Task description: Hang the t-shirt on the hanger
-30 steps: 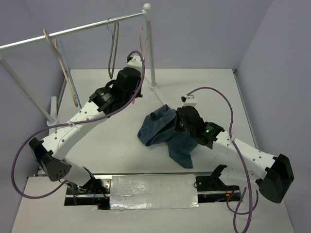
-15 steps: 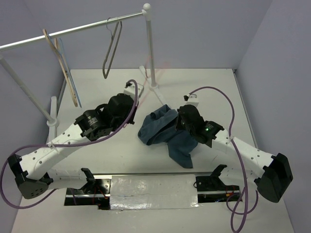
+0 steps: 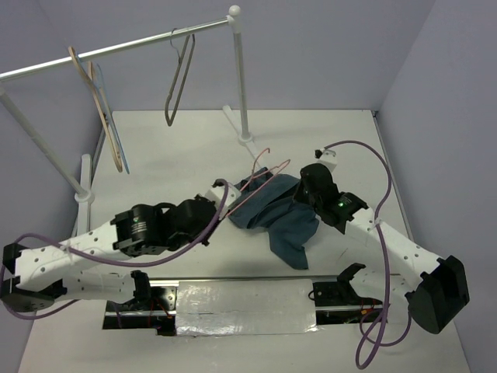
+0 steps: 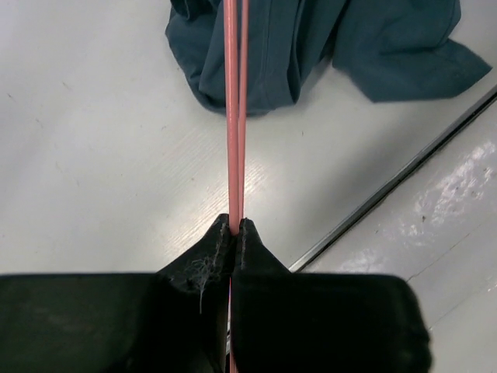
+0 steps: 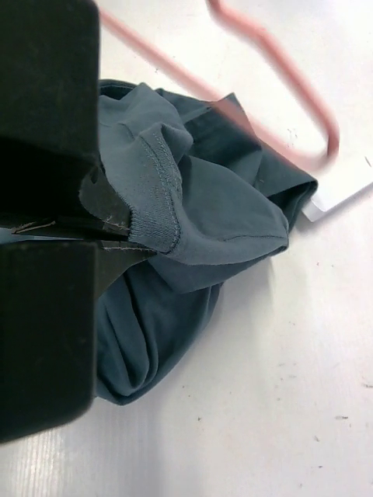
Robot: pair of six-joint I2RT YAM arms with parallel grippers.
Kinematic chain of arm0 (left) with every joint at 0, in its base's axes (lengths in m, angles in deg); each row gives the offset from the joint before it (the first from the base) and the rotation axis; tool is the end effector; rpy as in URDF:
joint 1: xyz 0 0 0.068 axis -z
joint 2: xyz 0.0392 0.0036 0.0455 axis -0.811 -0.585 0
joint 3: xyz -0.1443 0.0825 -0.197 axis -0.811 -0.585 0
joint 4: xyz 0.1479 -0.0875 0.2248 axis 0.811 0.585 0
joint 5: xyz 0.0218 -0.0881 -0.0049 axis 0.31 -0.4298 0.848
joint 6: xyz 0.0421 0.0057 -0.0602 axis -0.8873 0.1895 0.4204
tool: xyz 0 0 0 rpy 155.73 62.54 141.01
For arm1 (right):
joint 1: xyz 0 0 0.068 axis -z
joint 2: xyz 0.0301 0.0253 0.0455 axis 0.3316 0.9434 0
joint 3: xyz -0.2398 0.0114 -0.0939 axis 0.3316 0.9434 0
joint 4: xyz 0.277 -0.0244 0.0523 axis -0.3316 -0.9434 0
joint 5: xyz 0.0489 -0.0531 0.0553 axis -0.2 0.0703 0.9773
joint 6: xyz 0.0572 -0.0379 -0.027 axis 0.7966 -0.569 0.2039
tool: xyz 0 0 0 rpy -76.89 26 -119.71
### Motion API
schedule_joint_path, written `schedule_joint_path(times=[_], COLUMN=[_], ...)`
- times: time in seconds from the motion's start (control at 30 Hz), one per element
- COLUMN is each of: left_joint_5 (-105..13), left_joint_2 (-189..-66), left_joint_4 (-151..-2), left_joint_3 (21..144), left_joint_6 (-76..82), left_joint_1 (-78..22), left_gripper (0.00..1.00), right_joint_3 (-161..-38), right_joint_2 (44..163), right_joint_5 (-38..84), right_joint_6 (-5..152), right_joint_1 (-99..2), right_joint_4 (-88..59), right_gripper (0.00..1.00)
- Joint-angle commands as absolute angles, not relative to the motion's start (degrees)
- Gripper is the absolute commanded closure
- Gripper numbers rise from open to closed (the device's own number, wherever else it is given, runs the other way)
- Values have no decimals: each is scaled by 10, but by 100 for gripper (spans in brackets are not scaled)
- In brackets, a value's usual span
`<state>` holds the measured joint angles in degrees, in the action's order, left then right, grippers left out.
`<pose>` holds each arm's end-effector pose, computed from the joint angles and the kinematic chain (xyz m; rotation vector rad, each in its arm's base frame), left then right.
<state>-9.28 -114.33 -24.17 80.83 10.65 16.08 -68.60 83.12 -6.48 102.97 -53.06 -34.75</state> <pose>0.1134 -0.2298 0.3484 0.7170 2.0893 -0.3088 0.2441 0.1347 0.2348 0.2595 2.1586 0.2678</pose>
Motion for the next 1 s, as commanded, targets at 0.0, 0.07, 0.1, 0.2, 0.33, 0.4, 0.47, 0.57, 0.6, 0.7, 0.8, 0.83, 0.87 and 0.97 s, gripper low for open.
schedule_joint_path(times=[0.0,0.07,0.1,0.2,0.33,0.4,0.47,0.57,0.6,0.7,0.8,0.83,0.87,0.97], left_joint_5=[-94,-110,-114,-126,-164,-169,-169,-169,-171,-189,-217,-231,-236,-246], left_joint_2=[-1091,-1074,-1060,-1037,-1011,-1004,-998,-979,-975,-962,-950,-947,-944,-940], left_joint_4=[-243,-249,-250,-251,-273,-266,-261,-251,-247,-238,-244,-248,-250,-254], left_joint_3=[775,760,750,736,718,713,709,715,718,727,721,715,711,698], left_joint_6=[121,126,128,128,121,121,121,122,122,116,105,100,99,97], left_joint_1=[161,161,162,163,163,164,164,164,164,164,165,164,164,165], left_gripper=[100,100,100,100,100,100,100,100,100,100,100,100,100,100], right_joint_3=[-683,-684,-686,-684,-683,-682,-683,-686,-688,-687,-684,-684,-684,-685], right_joint_2=[815,819,819,820,817,815,818,829,834,835,832,833,833,837], right_joint_5=[-70,-69,-69,-69,-72,-73,-74,-73,-73,-74,-73,-72,-71,-69], right_joint_6=[1037,1037,1039,1039,1040,1041,1040,1042,1043,1044,1044,1044,1044,1044], right_joint_1=[-521,-517,-517,-514,-512,-509,-507,-503,-502,-498,-494,-493,-493,-492], right_joint_4=[-341,-341,-343,-343,-345,-343,-342,-345,-347,-346,-344,-344,-344,-344], right_gripper=[100,100,100,100,100,100,100,100,100,100,100,100,100,100])
